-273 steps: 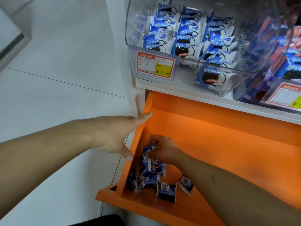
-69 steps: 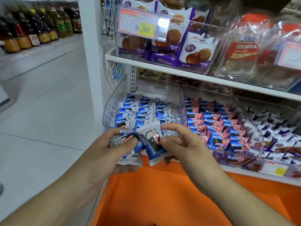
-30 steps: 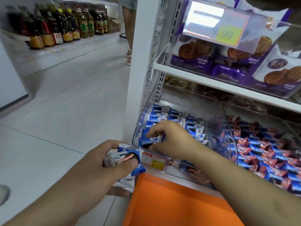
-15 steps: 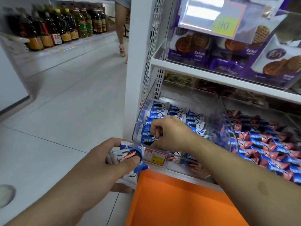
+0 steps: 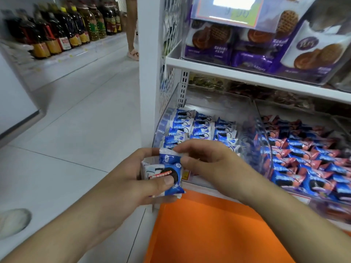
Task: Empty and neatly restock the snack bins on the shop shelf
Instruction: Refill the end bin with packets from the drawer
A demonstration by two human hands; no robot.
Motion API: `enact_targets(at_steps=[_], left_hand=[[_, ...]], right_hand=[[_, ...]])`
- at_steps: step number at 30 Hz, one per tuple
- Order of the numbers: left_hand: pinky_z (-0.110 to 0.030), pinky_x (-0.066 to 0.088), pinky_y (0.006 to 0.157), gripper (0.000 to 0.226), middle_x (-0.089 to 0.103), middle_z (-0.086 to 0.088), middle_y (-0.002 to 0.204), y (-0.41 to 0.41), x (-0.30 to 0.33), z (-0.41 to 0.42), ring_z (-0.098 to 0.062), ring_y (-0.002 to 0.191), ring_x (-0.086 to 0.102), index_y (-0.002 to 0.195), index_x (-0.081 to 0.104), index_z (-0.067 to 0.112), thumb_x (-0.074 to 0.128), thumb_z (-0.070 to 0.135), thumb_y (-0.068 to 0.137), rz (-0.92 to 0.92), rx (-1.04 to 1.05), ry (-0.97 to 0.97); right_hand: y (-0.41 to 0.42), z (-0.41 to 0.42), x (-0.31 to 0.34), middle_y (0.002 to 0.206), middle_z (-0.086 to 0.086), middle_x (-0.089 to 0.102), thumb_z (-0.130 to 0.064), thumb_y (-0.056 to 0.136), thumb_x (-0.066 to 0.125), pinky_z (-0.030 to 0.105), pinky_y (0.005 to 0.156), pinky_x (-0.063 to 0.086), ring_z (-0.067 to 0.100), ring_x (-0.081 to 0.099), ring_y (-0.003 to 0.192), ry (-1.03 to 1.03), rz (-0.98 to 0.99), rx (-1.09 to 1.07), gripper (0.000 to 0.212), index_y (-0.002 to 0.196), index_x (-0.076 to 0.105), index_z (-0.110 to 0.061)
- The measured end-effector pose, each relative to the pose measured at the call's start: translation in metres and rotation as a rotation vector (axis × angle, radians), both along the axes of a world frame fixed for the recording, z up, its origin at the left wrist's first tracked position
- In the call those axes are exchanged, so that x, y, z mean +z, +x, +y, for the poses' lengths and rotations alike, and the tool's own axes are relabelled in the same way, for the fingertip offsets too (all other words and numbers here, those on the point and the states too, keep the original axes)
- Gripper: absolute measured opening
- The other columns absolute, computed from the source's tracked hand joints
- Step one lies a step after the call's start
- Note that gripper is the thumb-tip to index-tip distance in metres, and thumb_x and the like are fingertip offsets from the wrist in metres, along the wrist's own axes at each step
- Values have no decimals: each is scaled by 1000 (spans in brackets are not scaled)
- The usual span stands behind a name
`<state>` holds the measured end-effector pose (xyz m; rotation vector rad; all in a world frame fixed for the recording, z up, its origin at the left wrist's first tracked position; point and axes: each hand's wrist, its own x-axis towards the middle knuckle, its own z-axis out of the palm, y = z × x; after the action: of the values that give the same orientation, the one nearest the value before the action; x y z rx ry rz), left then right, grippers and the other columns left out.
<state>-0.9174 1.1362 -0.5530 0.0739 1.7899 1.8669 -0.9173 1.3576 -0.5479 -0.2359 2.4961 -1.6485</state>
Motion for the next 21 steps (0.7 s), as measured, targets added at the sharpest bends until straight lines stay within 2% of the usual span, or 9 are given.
enact_targets(at_steps=[3, 6, 8, 10, 11, 14, 16, 19, 21], left_hand=[[-52, 63, 87, 60, 76, -12, 116, 6, 3, 4, -36, 102, 76, 128, 65, 23, 80, 7, 73, -3, -26, 28], [-48, 64, 83, 47, 77, -16, 112, 7, 7, 5, -39, 99, 76, 118, 74, 19, 76, 2, 74, -3, 3, 54], [-49, 64, 80, 37, 76, -19, 112, 6, 10, 4, -41, 97, 76, 111, 78, 18, 74, -1, 80, 11, 80, 66], [-51, 65, 77, 34, 78, -16, 108, 5, 11, 4, -40, 94, 77, 109, 79, 19, 69, -7, 88, 32, 142, 32], [-53, 65, 77, 34, 79, -15, 105, 5, 11, 5, -37, 91, 78, 107, 79, 20, 67, -7, 90, 39, 160, -2], [-56, 63, 81, 27, 79, -12, 100, 3, 14, 9, -34, 88, 78, 102, 81, 23, 67, 2, 93, 31, 176, -37], [-56, 62, 81, 15, 78, -13, 105, 3, 13, 12, -35, 91, 78, 104, 81, 22, 71, 21, 92, 27, 152, 2], [-52, 64, 77, 32, 77, -10, 111, 5, 13, 16, -33, 93, 78, 109, 80, 24, 79, 38, 80, 39, 68, -37], [-49, 65, 74, 33, 76, -10, 110, 7, 15, 18, -34, 91, 78, 111, 80, 25, 81, 35, 79, 52, 67, -42]], right_hand=[[9, 8, 2, 91, 9, 74, -8, 97, 73, 48, 82, 57, 30, 69, 84, -14, 48, -44, 4, 98, 74, -11], [17, 16, 11, 86, 18, 72, -3, 94, 73, 30, 64, 54, 23, 64, 70, -164, 9, -184, 3, 93, 70, -4], [18, 20, 15, 87, 28, 67, -7, 94, 74, 40, 66, 57, 31, 63, 74, -313, -49, -304, 5, 91, 71, -7], [17, 26, 16, 88, 30, 63, -9, 94, 74, 52, 76, 59, 35, 63, 77, -373, -40, -377, 6, 91, 72, -14], [16, 28, 17, 89, 32, 60, -9, 96, 73, 53, 78, 59, 35, 63, 79, -386, -35, -390, 6, 94, 73, -15], [18, 27, 21, 85, 25, 57, -7, 97, 70, 40, 69, 60, 33, 64, 76, -423, -51, -397, 8, 103, 73, -13], [18, 21, 21, 79, 21, 60, -15, 95, 75, 48, 69, 57, 33, 62, 71, -344, -49, -400, 7, 102, 75, -17], [17, 6, 18, 89, 30, 71, -32, 88, 84, 71, 74, 52, 46, 64, 74, -224, -18, -358, 20, 103, 74, -22], [19, -3, 17, 93, 23, 76, -32, 86, 83, 66, 78, 54, 51, 67, 82, -282, -22, -335, 27, 106, 71, -19]])
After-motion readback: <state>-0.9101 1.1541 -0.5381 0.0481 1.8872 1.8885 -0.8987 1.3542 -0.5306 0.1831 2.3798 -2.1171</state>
